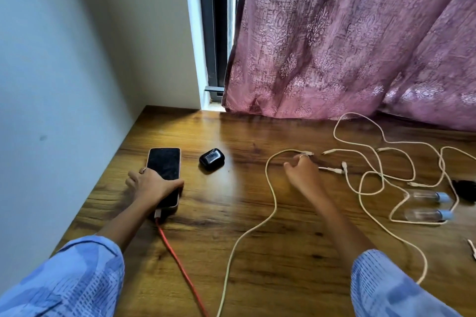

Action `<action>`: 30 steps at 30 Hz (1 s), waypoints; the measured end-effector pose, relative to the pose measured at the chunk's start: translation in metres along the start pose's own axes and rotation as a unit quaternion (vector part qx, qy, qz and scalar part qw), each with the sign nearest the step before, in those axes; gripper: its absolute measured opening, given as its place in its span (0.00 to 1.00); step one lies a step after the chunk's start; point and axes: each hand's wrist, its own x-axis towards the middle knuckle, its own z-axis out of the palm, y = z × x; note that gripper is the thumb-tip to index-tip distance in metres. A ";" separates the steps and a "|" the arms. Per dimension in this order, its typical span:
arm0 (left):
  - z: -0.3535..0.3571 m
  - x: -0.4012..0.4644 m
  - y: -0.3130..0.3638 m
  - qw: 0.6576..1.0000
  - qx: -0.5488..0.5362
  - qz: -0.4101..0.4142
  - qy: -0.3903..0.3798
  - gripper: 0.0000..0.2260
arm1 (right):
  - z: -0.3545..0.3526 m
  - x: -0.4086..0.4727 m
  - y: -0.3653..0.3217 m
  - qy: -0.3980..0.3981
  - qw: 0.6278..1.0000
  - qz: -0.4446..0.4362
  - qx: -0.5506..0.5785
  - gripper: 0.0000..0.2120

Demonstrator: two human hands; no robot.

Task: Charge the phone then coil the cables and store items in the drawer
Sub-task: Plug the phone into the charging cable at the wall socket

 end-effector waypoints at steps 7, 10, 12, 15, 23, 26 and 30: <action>-0.002 -0.003 0.004 0.999 0.044 -0.021 -0.012 0.44 | 0.003 0.059 -0.010 0.013 0.999 0.037 0.006 0.22; -0.003 -0.003 0.010 0.999 0.048 -0.013 -0.003 0.47 | 0.006 0.079 -0.012 0.011 0.998 0.065 -0.014 0.20; -0.005 -0.004 0.018 0.999 0.042 0.023 0.024 0.48 | 0.012 0.090 -0.011 0.015 0.997 0.075 -0.006 0.20; -0.004 -0.004 0.035 0.987 0.027 0.141 0.071 0.41 | 0.024 0.103 -0.003 0.023 0.996 0.060 -0.055 0.21; 0.022 0.010 0.079 0.966 0.010 0.257 -0.030 0.32 | 0.029 0.110 0.003 0.049 0.994 -0.013 -0.097 0.12; 0.030 0.017 0.085 0.964 0.060 0.253 -0.048 0.28 | 0.030 0.100 -0.002 0.075 0.996 -0.054 -0.007 0.04; 0.028 0.012 0.092 0.968 0.004 0.245 -0.045 0.25 | 0.020 0.069 -0.018 0.058 0.979 -0.052 0.190 0.24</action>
